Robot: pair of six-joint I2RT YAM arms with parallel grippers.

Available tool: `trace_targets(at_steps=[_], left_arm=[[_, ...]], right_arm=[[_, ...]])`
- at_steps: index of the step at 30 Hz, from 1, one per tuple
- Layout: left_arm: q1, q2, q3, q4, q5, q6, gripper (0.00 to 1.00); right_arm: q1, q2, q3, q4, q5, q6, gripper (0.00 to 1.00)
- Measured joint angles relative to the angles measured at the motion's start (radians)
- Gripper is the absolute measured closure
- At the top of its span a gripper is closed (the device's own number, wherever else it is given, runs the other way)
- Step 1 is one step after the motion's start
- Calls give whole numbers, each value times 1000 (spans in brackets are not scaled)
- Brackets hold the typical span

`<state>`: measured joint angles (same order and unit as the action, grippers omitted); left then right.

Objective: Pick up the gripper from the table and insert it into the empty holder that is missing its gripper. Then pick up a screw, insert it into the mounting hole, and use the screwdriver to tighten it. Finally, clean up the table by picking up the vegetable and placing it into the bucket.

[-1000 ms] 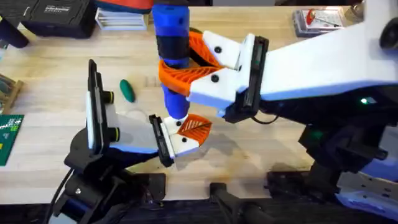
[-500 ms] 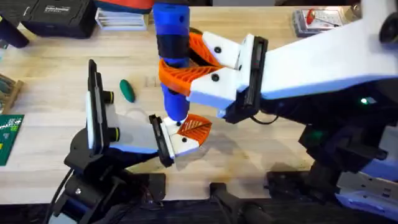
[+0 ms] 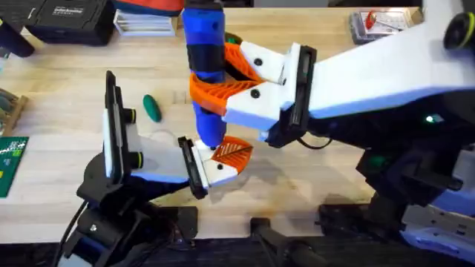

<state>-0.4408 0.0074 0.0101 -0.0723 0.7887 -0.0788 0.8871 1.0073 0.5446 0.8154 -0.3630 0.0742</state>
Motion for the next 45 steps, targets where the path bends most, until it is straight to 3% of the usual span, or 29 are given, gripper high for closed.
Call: trace_targets(at_steps=[21,31,39,40,45], left_arm=[[0,-2,0,0,-4,1,995],[0,-2,0,1,-4,1,995],[0,-2,0,1,-4,0,995],[0,-2,0,1,-4,0,995],[0,-2,0,1,-4,0,995]], right_arm=[[-4,0,-3,42,-9,7,978],[-84,-4,23,67,-11,11,978],[-409,-4,32,-210,-2,-320,978],[-507,-4,32,-305,39,-493,978],[-624,1,32,-488,195,-844,978]])
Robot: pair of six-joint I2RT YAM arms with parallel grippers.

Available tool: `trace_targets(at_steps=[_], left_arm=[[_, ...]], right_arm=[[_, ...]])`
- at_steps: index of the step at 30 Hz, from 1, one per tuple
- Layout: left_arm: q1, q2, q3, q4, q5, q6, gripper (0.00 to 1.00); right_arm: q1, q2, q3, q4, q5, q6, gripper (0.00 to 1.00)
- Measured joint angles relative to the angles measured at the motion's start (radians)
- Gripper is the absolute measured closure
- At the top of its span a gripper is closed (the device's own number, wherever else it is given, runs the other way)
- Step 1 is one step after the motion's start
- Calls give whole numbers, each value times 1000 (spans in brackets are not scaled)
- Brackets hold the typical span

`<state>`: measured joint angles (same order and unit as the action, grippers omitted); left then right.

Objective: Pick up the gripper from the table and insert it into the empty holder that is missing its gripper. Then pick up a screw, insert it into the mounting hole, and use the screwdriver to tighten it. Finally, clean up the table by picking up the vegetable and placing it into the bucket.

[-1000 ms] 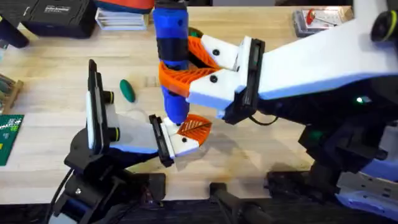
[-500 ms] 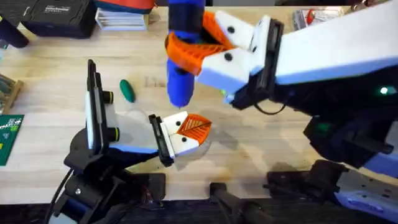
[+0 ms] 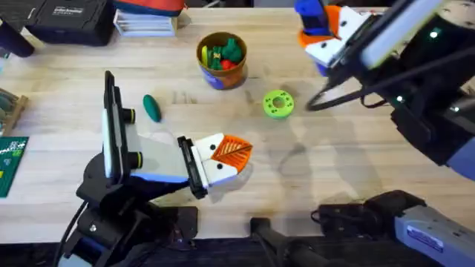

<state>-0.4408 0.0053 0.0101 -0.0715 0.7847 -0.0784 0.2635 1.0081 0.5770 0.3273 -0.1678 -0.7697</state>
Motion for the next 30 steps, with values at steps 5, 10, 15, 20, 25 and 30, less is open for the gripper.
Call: trace_targets(at_steps=[5,10,15,20,25,30], left_arm=[[0,0,0,0,0,0,995],[0,0,0,0,0,0,995],[0,0,0,0,0,0,995],[0,0,0,0,0,0,995],[0,0,0,0,0,0,995],[0,0,0,0,0,0,995]], right_arm=[[-93,98,0,-76,195,-331,978],[-167,236,0,-97,289,-509,978],[-197,338,1,-110,322,-556,978],[-196,381,1,-180,329,-560,751],[-191,382,11,-270,335,-499,326],[-190,376,30,-284,340,-389,9]])
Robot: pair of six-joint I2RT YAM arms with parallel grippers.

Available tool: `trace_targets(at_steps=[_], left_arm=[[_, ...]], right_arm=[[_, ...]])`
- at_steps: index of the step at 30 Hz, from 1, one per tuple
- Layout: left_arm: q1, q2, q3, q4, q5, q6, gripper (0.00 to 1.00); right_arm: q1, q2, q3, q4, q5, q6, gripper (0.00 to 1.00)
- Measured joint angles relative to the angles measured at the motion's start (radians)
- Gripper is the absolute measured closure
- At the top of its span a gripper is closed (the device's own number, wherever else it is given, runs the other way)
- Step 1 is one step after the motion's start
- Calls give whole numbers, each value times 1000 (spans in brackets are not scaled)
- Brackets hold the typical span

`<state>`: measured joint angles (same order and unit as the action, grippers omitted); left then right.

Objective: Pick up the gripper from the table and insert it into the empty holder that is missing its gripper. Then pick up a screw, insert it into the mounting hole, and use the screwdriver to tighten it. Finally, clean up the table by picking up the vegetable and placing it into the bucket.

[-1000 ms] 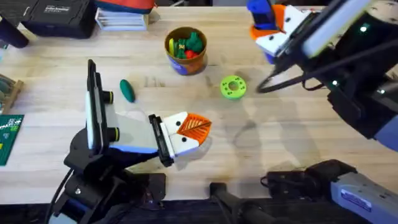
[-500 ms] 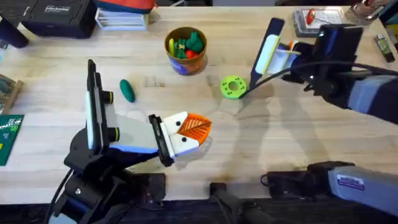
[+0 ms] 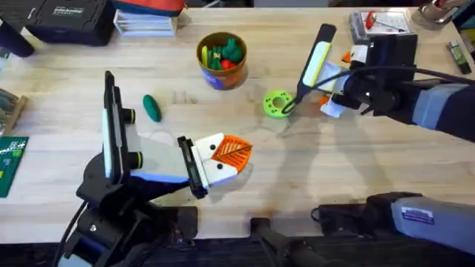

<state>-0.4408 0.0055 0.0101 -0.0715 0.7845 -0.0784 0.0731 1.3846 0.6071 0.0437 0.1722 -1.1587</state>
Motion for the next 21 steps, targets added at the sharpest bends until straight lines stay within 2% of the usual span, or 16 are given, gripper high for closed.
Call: trace_targets(at_steps=[6,13,14,15,16,21], left_arm=[[0,0,0,0,0,0,995],[0,0,0,0,-3,0,994],[0,0,0,0,-3,2,968],[0,0,0,0,-3,2,906],[0,0,0,0,-3,4,779],[0,0,0,0,-3,-1,54]], right_arm=[[1,-43,0,-26,0,198,9],[5,-247,19,-26,0,499,7],[10,-281,22,-27,1,551,7],[18,-319,27,-43,0,602,7],[30,-356,33,-72,-6,646,7],[118,-527,55,-287,-94,822,7]])
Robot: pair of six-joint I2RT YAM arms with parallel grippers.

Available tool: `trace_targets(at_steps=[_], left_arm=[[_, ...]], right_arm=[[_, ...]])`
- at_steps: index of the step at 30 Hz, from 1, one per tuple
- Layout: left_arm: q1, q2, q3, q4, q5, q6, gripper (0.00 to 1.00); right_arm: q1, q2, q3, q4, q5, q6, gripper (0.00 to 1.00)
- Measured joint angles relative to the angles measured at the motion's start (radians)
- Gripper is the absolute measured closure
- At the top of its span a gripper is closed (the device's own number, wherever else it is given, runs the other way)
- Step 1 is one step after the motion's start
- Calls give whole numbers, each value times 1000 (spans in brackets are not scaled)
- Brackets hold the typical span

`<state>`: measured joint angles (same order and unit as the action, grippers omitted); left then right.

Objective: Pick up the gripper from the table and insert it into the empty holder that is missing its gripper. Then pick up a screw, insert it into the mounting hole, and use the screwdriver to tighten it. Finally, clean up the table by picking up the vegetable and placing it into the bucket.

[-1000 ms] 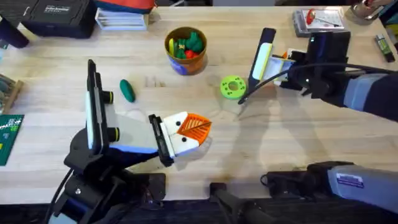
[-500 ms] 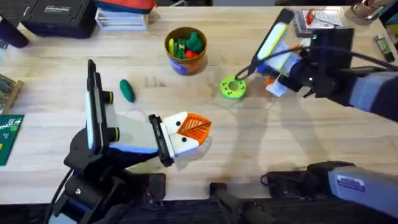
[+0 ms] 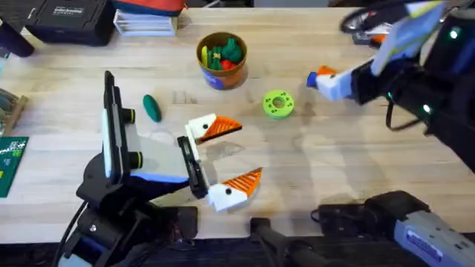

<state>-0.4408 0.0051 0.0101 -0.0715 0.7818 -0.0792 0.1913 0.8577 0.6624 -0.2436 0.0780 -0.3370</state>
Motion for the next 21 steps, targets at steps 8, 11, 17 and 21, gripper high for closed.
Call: trace_targets(at_steps=[8,11,17,21], left_arm=[[0,0,0,2,0,1,14],[0,0,0,7,-7,1,14],[0,0,11,98,-52,0,14],[0,23,127,-83,-156,0,14]], right_arm=[[130,-120,4,-249,-122,234,7],[151,-123,4,-293,-137,300,7],[170,-123,4,-313,-166,388,7],[172,-123,4,-310,-182,408,7]])
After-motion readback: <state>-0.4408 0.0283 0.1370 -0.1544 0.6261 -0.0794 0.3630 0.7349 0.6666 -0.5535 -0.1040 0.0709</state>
